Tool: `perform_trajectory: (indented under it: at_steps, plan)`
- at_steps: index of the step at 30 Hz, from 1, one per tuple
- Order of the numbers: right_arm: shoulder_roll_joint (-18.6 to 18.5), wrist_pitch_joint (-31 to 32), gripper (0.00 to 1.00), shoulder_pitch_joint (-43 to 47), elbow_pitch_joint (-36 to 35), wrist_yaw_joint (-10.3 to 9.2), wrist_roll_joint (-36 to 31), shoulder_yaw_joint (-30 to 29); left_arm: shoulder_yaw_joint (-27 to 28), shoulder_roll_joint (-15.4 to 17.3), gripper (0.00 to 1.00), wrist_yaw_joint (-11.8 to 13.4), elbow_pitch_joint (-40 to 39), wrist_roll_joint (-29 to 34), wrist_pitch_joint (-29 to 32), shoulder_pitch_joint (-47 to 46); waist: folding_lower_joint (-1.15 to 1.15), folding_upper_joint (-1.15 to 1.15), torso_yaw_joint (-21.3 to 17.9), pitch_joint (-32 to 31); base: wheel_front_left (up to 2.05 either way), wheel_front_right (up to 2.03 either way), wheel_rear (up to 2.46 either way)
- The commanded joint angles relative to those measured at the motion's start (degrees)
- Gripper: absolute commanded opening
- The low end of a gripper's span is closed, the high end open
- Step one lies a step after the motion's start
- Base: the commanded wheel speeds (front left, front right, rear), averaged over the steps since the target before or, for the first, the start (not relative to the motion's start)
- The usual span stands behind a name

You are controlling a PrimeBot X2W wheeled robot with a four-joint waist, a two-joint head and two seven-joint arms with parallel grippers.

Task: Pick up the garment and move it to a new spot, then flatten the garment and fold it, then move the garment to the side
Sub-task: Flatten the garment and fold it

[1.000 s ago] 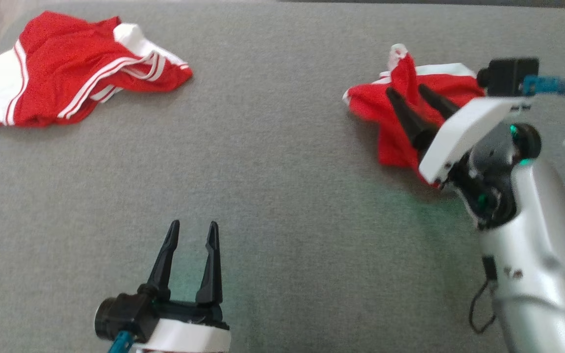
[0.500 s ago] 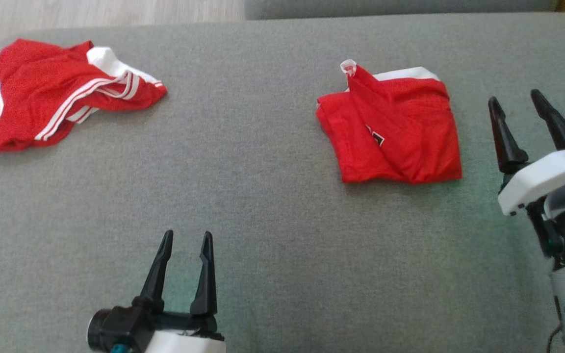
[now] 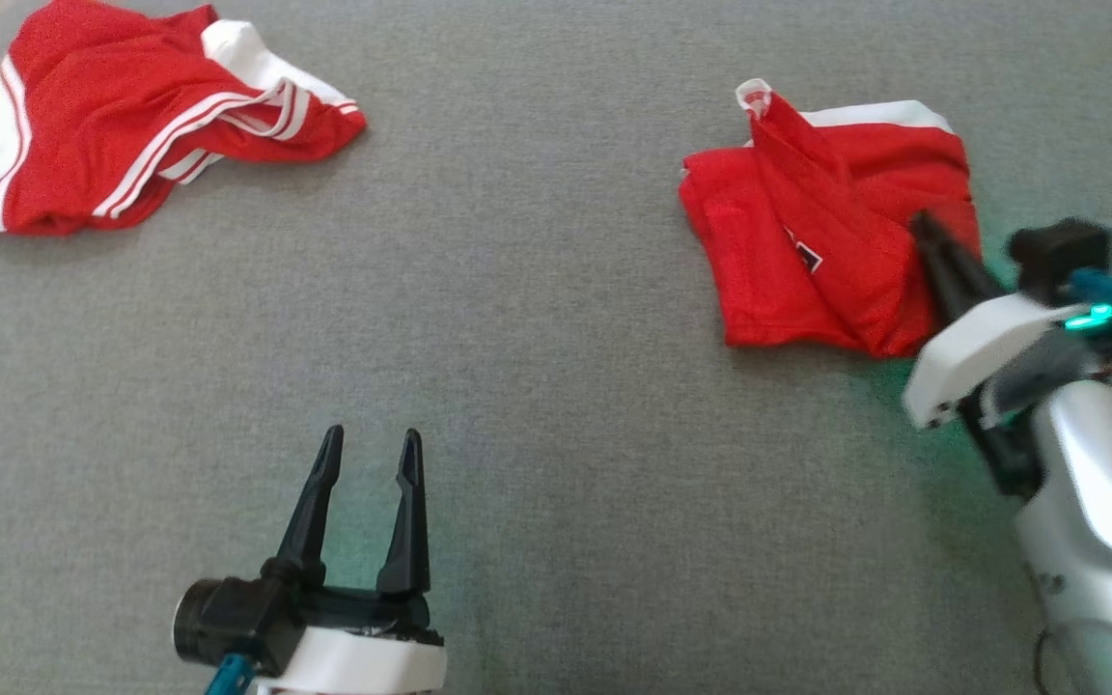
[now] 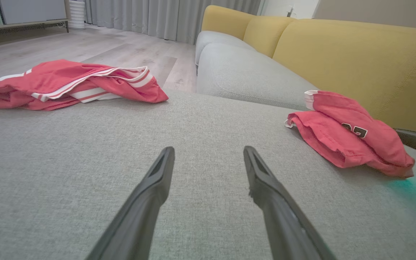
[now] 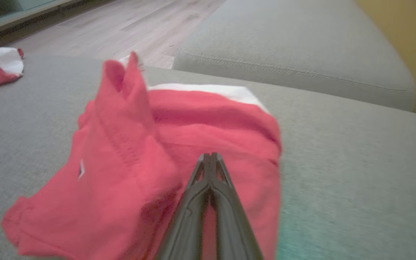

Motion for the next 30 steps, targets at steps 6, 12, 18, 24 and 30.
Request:
perform_trajectory:
  at_steps: [6, 12, 18, 24, 30]
  plan:
    - [2.07, -3.09, 0.00, -2.59, 1.96, -0.04, -0.14, 8.46, 1.54, -0.14, 1.00, 0.26, -0.97, 0.09, -0.30, -1.11, -0.01, 0.00, 1.10, -0.28, 0.00, 0.00, 0.00]
    - [4.06, -1.39, 0.00, -3.24, 3.10, -0.04, 0.71, 18.14, 1.18, -0.14, 1.00, 0.59, -0.84, -0.36, -0.30, -0.98, -0.01, 0.00, 1.30, -0.79, 0.00, 0.00, 0.00]
    - [4.72, 0.62, 0.00, -2.18, 3.07, -0.04, 2.81, 23.89, 2.25, -0.14, 1.00, 1.23, -0.10, -1.02, -0.30, -0.43, -0.01, 0.00, 0.39, -3.91, 0.00, 0.00, 0.00]
    - [3.07, -3.49, 0.45, 1.60, -1.14, -0.04, 2.56, 17.61, 4.56, -0.14, 1.00, 1.11, 0.96, -0.39, -0.30, 0.97, -0.01, 0.00, -1.28, -8.82, 0.00, 0.00, 0.00]
    - [2.51, -8.31, 1.00, 9.37, -7.38, -0.04, -0.08, 7.08, 7.23, -0.14, 1.00, 0.27, 2.36, 1.12, -0.30, 2.88, -0.01, 0.00, -2.99, -13.23, 0.00, 0.00, 0.00]
